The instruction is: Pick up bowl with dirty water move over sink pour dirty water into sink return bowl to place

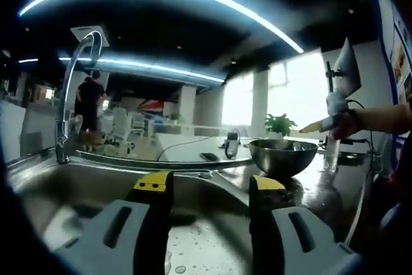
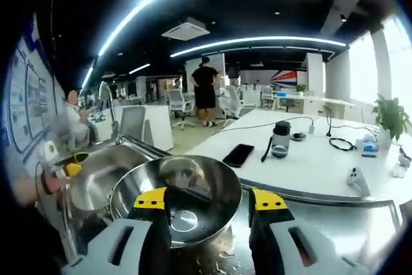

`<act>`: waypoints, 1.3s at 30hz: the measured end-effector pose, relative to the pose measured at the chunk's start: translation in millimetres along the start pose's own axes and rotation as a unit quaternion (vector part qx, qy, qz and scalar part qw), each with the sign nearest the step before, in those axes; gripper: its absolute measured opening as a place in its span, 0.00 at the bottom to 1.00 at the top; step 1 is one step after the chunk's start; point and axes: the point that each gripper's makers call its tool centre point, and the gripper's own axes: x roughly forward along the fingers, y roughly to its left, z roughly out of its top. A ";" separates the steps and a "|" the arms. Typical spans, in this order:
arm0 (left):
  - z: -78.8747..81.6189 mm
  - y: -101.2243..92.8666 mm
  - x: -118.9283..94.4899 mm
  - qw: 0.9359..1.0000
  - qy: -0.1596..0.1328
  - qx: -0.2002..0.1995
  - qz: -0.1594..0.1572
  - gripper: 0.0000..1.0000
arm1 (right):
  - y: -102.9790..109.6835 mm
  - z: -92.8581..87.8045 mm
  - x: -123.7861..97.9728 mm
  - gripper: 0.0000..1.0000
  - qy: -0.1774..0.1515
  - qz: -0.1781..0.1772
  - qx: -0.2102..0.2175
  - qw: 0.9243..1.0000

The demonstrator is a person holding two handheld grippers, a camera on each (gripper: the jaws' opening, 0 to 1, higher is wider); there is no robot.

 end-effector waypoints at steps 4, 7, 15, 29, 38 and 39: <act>-3.2 -7.9 -2.6 1.000 0.012 0.001 0.003 0.45 | 8.3 4.5 -13.4 0.45 -0.019 0.010 -0.004 1.000; -2.5 -10.8 -6.3 1.000 0.012 0.005 0.001 0.45 | 10.7 7.1 -19.3 0.48 -0.028 0.014 -0.019 0.999; -2.1 -18.2 -6.9 1.000 0.012 0.010 0.005 0.45 | 17.1 13.2 -35.6 0.52 -0.066 0.019 -0.023 0.997; 12.3 -20.2 -3.8 0.999 -0.030 0.013 -0.013 0.53 | 17.7 -12.0 -90.5 0.62 -0.096 0.003 -0.055 0.994; 12.1 -20.5 1.0 0.999 -0.032 0.018 -0.036 0.57 | 8.6 -37.4 -122.9 0.69 -0.135 -0.021 -0.038 0.990; 11.9 -22.9 0.5 0.999 -0.032 0.019 -0.038 0.57 | 10.0 -40.1 -124.7 0.70 -0.139 -0.020 -0.038 0.989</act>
